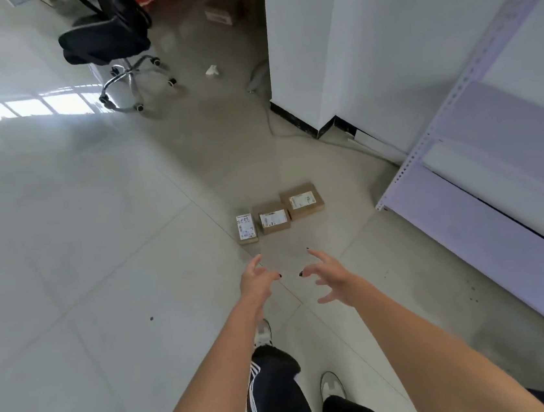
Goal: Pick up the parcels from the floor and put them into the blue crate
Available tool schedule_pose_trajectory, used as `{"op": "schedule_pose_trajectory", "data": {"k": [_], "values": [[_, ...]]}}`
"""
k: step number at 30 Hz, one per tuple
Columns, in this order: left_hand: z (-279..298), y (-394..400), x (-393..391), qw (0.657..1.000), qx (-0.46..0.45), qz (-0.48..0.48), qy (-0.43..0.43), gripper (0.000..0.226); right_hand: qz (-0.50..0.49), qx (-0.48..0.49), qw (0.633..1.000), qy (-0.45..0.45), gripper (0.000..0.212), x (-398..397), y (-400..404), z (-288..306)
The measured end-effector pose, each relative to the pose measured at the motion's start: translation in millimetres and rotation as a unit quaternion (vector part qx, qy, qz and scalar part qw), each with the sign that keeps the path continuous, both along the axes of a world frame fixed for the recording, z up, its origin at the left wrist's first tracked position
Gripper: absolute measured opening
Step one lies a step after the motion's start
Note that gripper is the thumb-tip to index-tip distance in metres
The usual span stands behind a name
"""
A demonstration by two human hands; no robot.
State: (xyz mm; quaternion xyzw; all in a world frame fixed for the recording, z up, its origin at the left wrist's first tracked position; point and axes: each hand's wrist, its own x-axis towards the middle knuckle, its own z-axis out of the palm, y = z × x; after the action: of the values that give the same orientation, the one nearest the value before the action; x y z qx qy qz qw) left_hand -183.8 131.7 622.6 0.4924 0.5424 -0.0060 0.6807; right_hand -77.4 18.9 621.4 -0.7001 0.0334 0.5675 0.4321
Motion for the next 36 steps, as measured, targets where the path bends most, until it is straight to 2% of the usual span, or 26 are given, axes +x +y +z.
{"op": "schedule_pose_trajectory", "data": {"k": [6, 12, 18, 23, 27, 32, 36], "values": [[-65.6, 115.7, 80.1, 0.998, -0.009, -0.058, 0.021, 0.068, -0.05, -0.018, 0.998, 0.012, 0.072, 62.9, 101.0, -61.5], [-176.2, 193.6, 153.4, 0.993, -0.021, -0.109, 0.032, 0.065, -0.094, -0.036, 0.995, 0.004, 0.066, 135.7, 177.0, -160.6], [-350.7, 230.8, 208.7, 0.993, -0.032, -0.104, 0.056, 0.063, -0.075, -0.07, 0.994, -0.023, 0.063, 198.8, 214.9, -327.3], [-505.1, 264.9, 256.0, 0.988, 0.012, -0.127, 0.084, 0.071, -0.047, -0.098, 0.992, -0.06, 0.066, 253.0, 236.5, -480.7], [-592.2, 281.7, 287.8, 0.985, 0.022, -0.142, 0.091, 0.079, 0.004, -0.103, 0.991, -0.089, 0.069, 284.1, 258.1, -570.2], [-625.5, 278.9, 306.0, 0.985, 0.049, -0.113, 0.121, 0.089, 0.024, -0.091, 0.993, -0.07, 0.063, 294.9, 285.7, -607.5], [-582.0, 270.5, 297.1, 0.984, 0.045, -0.105, 0.133, 0.081, -0.017, -0.086, 0.995, -0.051, 0.056, 281.1, 277.4, -564.1]]}}
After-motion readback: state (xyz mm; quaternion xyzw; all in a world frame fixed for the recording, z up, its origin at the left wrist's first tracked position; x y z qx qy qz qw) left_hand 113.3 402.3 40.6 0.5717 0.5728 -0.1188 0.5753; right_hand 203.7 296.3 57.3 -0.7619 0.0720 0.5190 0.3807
